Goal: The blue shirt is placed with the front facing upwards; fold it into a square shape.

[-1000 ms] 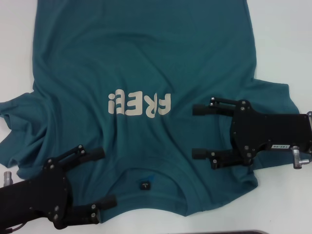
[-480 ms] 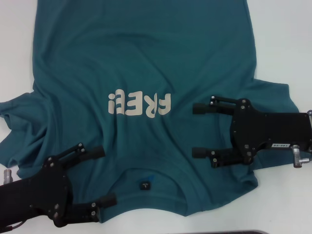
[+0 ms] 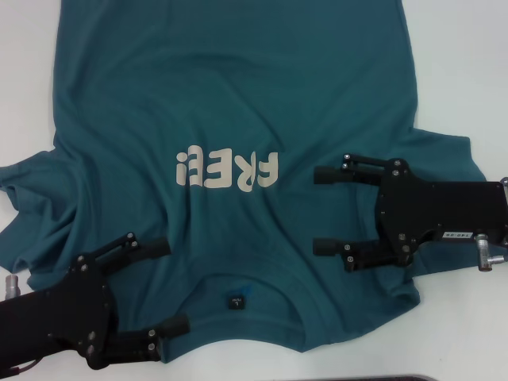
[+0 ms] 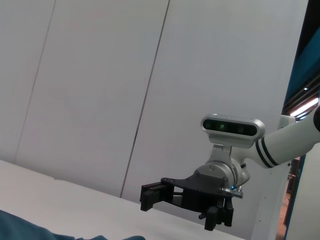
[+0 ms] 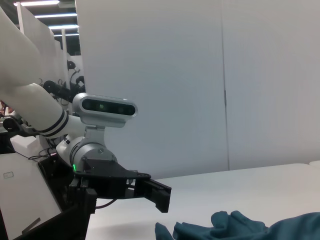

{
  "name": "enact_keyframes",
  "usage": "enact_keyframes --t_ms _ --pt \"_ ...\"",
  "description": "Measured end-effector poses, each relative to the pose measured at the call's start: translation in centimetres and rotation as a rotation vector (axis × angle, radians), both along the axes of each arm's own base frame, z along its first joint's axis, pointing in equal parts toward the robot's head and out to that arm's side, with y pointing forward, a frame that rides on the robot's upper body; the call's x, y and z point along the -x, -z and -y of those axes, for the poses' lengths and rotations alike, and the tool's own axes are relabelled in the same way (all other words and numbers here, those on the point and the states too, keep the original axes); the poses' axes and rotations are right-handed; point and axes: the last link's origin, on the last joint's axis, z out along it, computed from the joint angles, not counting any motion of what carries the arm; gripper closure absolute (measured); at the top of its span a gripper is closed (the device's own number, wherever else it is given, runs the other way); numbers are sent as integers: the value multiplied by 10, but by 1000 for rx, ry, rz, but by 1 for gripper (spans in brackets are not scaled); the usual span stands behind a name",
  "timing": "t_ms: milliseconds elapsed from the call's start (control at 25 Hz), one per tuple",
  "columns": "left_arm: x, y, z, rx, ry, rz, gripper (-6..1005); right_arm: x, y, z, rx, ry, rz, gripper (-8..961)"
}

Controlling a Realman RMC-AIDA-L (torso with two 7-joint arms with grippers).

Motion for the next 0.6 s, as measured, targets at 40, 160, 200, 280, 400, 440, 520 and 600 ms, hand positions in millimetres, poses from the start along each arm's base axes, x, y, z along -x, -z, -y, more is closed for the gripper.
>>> enact_keyframes --t_ms 40,160,200,280,400,440,520,600 --pt "0 0 0 0 0 0 52 0 0 0 0 0 0 41" --pt "0 0 0 0 1 1 52 0 0 0 0 0 0 42" --pt "0 0 0 0 1 1 52 0 0 0 0 0 0 42" --pt "0 0 0 1 2 1 52 0 0 0 0 0 0 42" --pt "0 0 0 1 2 1 52 0 0 0 0 1 0 42" --pt "0 0 0 0 2 0 52 0 0 0 0 1 0 43" --pt "0 0 0 0 1 0 52 0 0 0 0 1 0 43" --pt "0 0 0 -1 1 -1 53 0 0 0 -1 1 1 43"
